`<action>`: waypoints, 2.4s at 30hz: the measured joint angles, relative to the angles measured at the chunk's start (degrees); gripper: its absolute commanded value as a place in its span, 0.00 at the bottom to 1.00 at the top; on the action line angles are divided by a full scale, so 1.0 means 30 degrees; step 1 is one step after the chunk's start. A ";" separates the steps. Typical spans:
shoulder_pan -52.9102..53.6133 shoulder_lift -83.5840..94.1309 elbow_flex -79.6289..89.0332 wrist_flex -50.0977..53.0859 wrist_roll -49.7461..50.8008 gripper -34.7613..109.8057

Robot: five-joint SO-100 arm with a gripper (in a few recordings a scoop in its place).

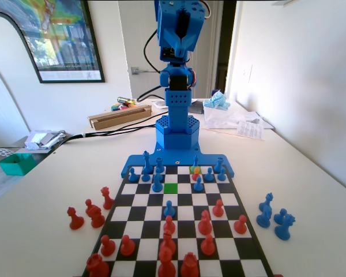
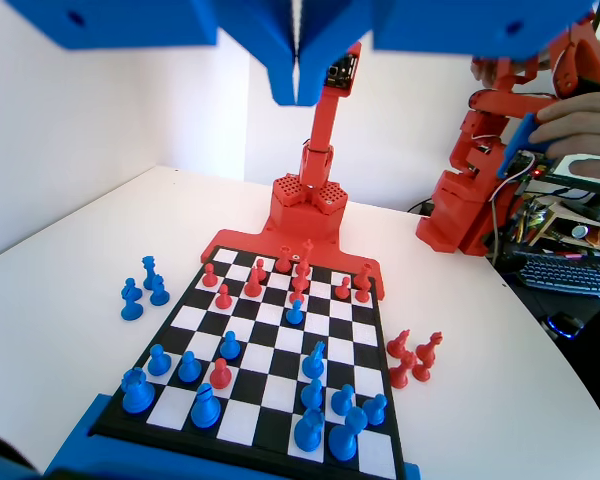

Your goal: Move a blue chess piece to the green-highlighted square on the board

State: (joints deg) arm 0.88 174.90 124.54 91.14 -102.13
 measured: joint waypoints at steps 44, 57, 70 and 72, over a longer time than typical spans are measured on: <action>0.0586 -1.7314 -0.2607 -0.1406 1.8281 0.25; -0.0879 -1.7754 0.1553 -0.6563 2.0068 0.26; -0.2285 -1.7783 0.4131 -0.8467 2.1416 0.31; -0.2432 -1.7783 0.4512 -0.8936 2.1299 0.32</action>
State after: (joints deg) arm -6.42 121.55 138.08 64.34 -38.23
